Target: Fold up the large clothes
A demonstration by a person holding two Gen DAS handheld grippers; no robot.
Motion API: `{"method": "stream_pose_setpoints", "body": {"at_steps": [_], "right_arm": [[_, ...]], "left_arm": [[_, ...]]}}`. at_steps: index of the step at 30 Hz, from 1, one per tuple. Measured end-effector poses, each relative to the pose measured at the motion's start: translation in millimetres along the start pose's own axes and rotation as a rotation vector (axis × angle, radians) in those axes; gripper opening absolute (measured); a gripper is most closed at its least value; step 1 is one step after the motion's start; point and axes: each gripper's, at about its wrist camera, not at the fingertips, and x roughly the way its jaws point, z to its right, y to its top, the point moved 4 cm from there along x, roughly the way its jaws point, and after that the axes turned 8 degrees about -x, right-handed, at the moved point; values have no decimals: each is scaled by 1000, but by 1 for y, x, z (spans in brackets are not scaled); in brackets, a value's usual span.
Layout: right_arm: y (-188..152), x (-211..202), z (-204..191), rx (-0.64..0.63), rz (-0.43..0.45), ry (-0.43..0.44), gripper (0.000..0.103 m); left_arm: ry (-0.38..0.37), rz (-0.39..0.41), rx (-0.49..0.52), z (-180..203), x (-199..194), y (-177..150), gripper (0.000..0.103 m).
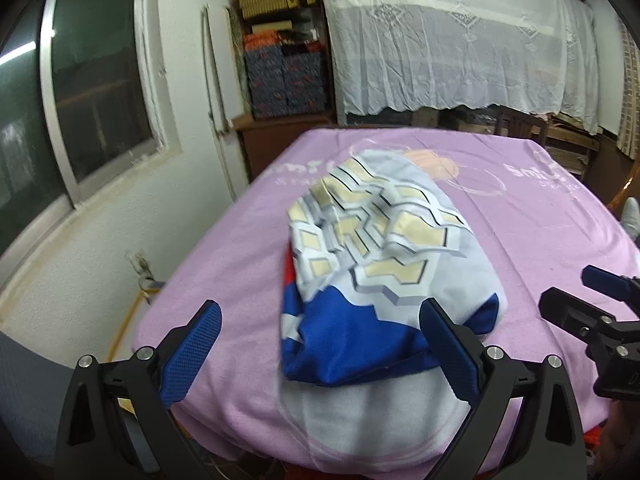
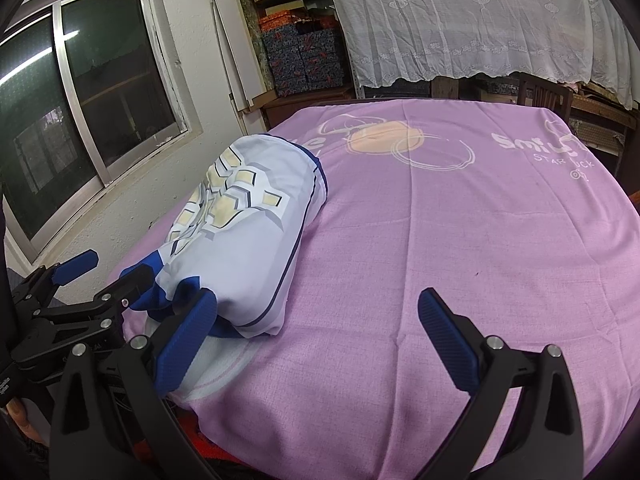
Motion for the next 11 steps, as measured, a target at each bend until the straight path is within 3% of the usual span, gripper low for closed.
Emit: {"method": "stream_pose_setpoints", "body": {"at_steps": [11], "right_arm": [[0, 0, 0, -2, 3, -1, 98]], "left_arm": [[5, -27, -38, -7, 2, 4, 99]]}}
